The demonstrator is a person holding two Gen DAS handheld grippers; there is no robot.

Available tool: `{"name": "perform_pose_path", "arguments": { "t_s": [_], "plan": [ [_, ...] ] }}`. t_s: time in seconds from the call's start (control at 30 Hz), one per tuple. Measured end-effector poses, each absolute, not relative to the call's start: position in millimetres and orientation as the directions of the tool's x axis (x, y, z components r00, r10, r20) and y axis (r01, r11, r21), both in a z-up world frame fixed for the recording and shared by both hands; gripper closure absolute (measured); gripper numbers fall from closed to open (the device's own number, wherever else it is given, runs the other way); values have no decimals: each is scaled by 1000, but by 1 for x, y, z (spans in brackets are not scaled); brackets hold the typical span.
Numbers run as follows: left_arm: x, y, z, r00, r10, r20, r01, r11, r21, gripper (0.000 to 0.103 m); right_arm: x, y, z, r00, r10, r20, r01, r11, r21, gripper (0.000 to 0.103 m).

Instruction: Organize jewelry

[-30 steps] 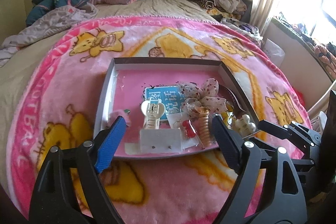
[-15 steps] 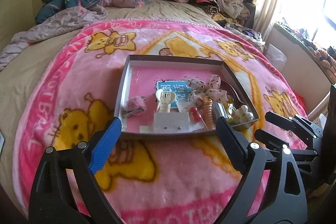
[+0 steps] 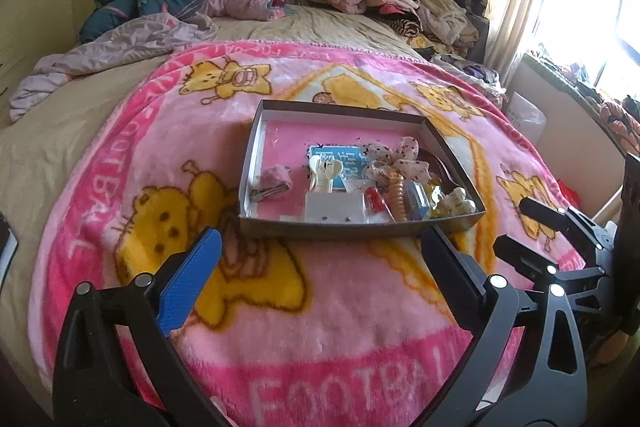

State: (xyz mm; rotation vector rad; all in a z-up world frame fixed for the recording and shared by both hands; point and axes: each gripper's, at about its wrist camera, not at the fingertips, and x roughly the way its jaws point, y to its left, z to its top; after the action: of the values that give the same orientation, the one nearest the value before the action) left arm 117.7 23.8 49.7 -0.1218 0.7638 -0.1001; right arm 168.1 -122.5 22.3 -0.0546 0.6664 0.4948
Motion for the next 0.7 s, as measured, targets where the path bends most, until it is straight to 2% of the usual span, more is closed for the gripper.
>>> {"name": "perform_pose_path", "arguments": {
  "t_s": [0.37, 0.43, 0.7],
  "plan": [
    [91, 23, 43, 725, -119, -678, 42, 991, -129, 11, 151, -129, 23, 690, 412, -596, -438, 892, 110, 13],
    [86, 22, 40, 728, -121, -674, 42, 990, -133, 11, 147, -131, 23, 699, 403, -591, -429, 897, 104, 8],
    [75, 16, 23, 722, -119, -681, 30, 990, -141, 11, 131, -138, 13, 711, 374, -596, -404, 910, 90, 7]
  ]
}}
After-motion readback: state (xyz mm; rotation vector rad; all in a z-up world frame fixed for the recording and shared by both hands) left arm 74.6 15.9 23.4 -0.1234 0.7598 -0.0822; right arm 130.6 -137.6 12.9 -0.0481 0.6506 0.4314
